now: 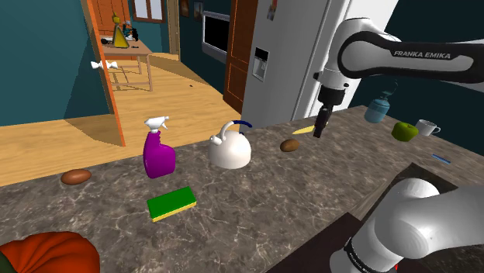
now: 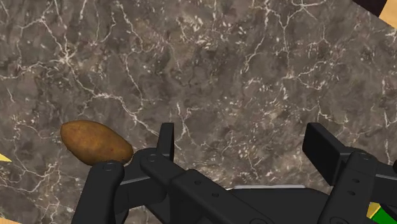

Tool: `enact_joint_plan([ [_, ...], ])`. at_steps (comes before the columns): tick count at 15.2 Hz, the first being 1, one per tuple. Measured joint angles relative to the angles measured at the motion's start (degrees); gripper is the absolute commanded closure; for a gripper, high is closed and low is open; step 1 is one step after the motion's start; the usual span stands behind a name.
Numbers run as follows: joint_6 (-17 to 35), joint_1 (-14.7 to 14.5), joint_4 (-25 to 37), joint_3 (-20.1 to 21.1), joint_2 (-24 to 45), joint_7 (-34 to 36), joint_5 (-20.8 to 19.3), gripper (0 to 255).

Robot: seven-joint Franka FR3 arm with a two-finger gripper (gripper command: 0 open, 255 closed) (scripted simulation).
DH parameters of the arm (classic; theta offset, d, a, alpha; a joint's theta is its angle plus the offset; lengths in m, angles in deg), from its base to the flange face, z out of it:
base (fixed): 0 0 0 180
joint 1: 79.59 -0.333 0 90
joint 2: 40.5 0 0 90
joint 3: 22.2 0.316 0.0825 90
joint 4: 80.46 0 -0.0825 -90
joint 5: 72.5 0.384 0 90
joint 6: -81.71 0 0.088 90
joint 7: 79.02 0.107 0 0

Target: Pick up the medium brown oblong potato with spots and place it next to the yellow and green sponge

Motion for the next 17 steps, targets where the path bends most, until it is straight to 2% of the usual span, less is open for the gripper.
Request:
enact_joint_plan([
  [3,4.6,-0.21,-1.18,-4.17,2.77,-6.87,-2.06,0],
  [9,14.95,-1.87,-0.16,-12.29,12.96,-20.61,-3.63,0],
  [13,20.97,-3.66,2.08,-16.94,20.8,-30.01,-2.19,0],
  [17,25.91,-5.65,7.1,-21.33,31.1,-41.12,2.31,0],
])
